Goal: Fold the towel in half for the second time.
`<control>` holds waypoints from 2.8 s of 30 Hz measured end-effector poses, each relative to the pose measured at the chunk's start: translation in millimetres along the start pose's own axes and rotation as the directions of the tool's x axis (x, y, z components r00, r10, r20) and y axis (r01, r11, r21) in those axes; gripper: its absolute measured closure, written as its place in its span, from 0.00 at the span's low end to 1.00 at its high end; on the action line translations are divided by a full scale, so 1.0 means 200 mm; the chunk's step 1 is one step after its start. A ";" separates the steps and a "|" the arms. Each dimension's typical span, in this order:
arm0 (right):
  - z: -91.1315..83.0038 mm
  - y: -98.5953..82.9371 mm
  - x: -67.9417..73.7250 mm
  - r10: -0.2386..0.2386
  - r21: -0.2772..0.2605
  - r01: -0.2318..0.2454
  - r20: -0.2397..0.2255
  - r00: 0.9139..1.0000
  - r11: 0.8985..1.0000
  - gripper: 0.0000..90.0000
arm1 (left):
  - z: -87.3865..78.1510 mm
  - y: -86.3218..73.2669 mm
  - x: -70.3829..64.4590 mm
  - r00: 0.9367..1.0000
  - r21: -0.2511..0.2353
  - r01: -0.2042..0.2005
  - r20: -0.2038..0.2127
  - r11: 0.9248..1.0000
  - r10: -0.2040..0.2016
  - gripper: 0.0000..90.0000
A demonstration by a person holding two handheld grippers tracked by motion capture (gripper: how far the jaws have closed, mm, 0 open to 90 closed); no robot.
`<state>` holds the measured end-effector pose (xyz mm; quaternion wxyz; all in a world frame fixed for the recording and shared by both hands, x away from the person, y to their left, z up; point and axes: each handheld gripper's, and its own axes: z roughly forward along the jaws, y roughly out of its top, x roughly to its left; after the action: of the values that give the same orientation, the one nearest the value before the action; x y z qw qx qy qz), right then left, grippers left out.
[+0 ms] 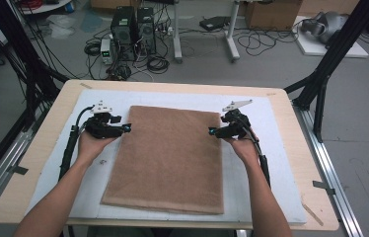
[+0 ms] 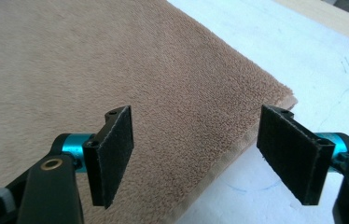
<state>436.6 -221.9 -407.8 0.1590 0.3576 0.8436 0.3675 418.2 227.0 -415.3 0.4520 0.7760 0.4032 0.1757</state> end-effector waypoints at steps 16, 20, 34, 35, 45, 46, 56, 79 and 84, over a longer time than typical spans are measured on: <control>0.13 -0.08 -0.06 0.073 0.064 -0.073 0.015 0.997 0.995 0.42 | 0.14 -0.09 0.05 0.997 0.126 0.066 -0.050 0.990 -0.060 0.50; 0.14 -0.10 -0.07 0.120 0.063 -0.119 -0.017 0.993 0.991 0.50 | 0.13 -0.09 0.06 0.994 0.122 0.104 -0.047 0.987 -0.099 0.60; 0.13 -0.08 -0.06 0.134 0.065 -0.127 -0.126 0.983 0.990 0.91 | 0.12 -0.09 0.06 0.991 0.130 0.130 0.010 0.983 -0.132 0.93; 0.12 -0.07 -0.05 0.126 0.059 -0.119 -0.123 0.984 0.991 0.91 | 0.12 -0.09 0.06 0.991 0.128 0.128 0.009 0.983 -0.130 0.93; -0.04 0.00 -0.02 0.055 -0.019 -0.059 -0.160 0.986 0.998 0.91 | -0.02 -0.03 0.04 0.993 0.051 0.106 0.043 0.993 -0.108 0.93; -0.05 0.00 -0.01 0.051 -0.024 -0.055 -0.166 0.985 0.998 0.91 | -0.03 -0.02 0.04 0.993 0.046 0.105 0.051 0.993 -0.108 0.93; -0.25 0.01 0.09 0.012 -0.056 -0.027 -0.252 0.968 0.998 0.90 | -0.23 -0.04 -0.05 0.996 0.000 0.035 0.083 0.999 -0.035 0.93; -0.26 -0.39 0.30 0.083 0.044 -0.071 -0.386 0.919 0.996 0.85 | -0.40 -0.41 -0.23 0.987 0.100 -0.023 0.162 0.995 0.007 0.85; -0.28 -0.39 0.29 0.099 0.037 -0.092 -0.363 0.927 0.995 0.70 | -0.42 -0.41 -0.22 0.990 0.121 -0.033 0.140 0.992 0.016 0.72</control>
<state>329.0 -244.5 -427.6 -0.0217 0.3256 0.8435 0.4266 299.6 261.2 -435.1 0.4282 0.8176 0.3712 0.1016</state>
